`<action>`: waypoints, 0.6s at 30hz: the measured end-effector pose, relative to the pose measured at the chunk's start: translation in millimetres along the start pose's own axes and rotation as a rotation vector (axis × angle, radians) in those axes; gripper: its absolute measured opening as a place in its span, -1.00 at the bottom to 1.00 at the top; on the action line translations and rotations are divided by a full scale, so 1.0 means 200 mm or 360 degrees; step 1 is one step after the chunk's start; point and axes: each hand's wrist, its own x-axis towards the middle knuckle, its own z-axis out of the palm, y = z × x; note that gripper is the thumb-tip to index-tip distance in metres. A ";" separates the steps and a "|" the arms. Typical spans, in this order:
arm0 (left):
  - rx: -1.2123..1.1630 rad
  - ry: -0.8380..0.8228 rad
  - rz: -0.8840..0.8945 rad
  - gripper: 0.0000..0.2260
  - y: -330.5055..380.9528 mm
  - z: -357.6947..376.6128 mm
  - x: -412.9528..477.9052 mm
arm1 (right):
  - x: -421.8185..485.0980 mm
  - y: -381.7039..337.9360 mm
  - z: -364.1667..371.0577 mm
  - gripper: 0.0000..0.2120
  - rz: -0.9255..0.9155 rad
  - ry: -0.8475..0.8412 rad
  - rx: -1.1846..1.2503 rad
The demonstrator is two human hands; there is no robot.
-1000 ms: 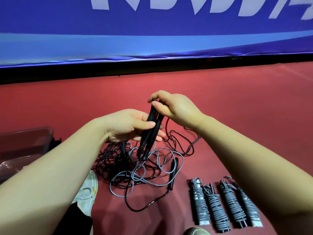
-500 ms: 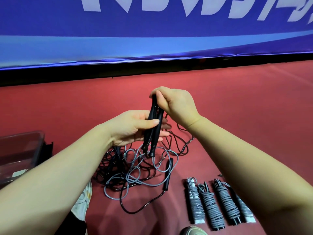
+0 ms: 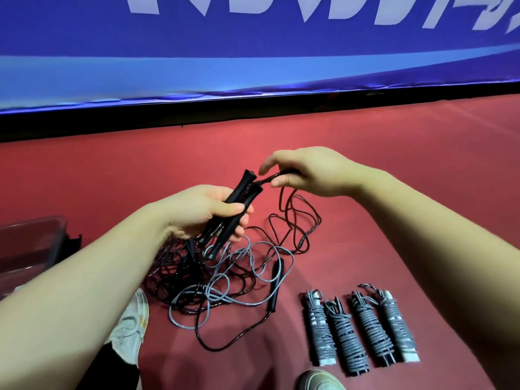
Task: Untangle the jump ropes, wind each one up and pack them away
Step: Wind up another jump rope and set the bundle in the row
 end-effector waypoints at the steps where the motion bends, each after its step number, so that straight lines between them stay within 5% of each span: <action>1: 0.0055 -0.0027 -0.0031 -0.90 0.00 0.00 0.00 | -0.01 0.00 0.00 -0.72 -0.0034 0.0018 0.0071; 9: 0.0167 -0.0279 -0.0135 -0.91 0.04 0.03 -0.03 | 0.07 -0.01 -0.02 -0.77 -0.0372 0.0308 0.0391; 14: 0.0045 -0.0305 -0.0054 -0.86 0.05 0.03 -0.06 | 0.02 0.03 0.14 -0.90 -0.0067 0.0269 0.0954; 18: -0.0022 -0.0179 -0.0002 -0.84 0.08 0.04 -0.06 | 0.00 -0.01 0.28 -0.79 0.0147 0.0422 0.1055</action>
